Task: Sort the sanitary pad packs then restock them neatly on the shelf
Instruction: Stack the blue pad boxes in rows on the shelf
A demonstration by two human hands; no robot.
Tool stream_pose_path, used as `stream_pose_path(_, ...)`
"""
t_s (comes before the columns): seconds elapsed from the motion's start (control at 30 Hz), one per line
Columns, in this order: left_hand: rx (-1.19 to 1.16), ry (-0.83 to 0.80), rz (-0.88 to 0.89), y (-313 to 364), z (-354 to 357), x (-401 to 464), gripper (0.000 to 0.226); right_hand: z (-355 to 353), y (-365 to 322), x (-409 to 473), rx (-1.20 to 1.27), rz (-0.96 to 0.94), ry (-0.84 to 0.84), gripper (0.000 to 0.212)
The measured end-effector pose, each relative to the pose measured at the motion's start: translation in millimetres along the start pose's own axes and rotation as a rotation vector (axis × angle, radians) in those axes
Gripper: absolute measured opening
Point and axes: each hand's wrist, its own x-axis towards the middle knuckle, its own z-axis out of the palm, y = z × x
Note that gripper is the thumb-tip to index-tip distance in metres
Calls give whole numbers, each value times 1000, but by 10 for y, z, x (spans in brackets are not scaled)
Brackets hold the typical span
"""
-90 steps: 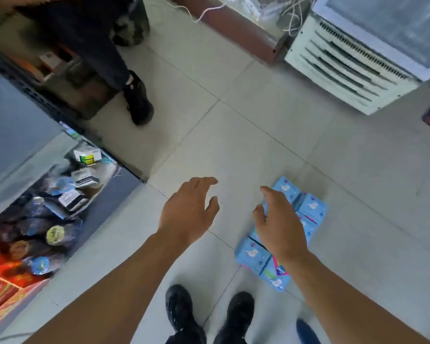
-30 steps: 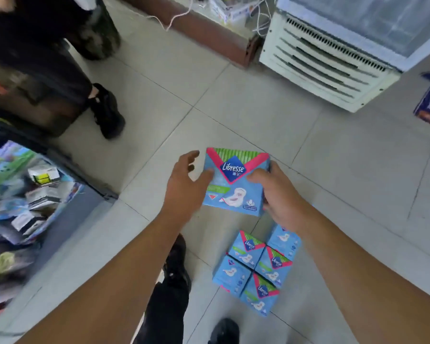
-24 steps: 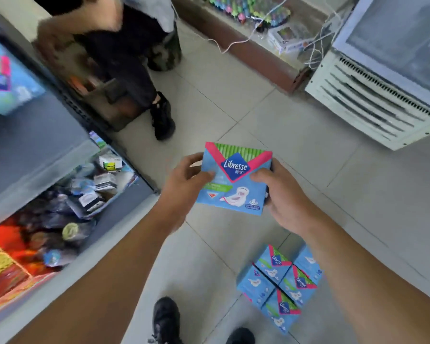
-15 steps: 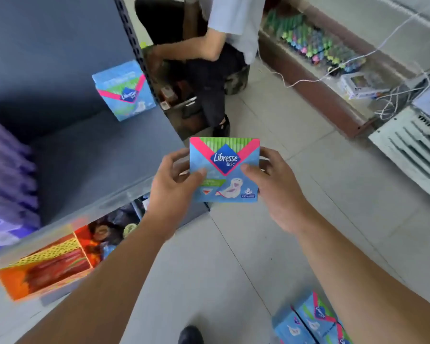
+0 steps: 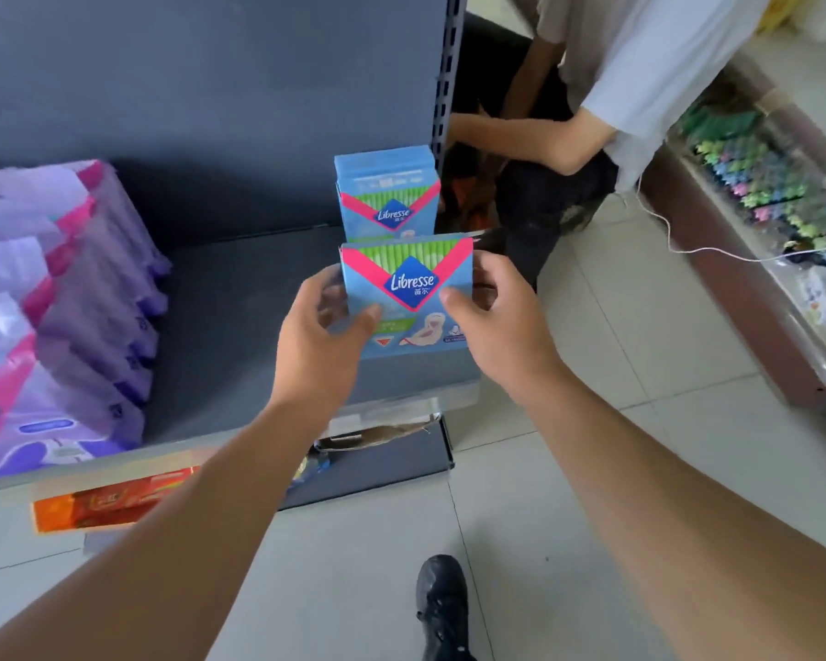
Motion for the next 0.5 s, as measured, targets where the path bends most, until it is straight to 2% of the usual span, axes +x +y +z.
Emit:
stream_pose_path(0.3,104,138,67,-227,316,685,43,273,359,789,-87,-147,40,38)
stream_pose_path(0.5,155,190,91,-256,431,989,45,388,419,1078,-61,-159,44,37)
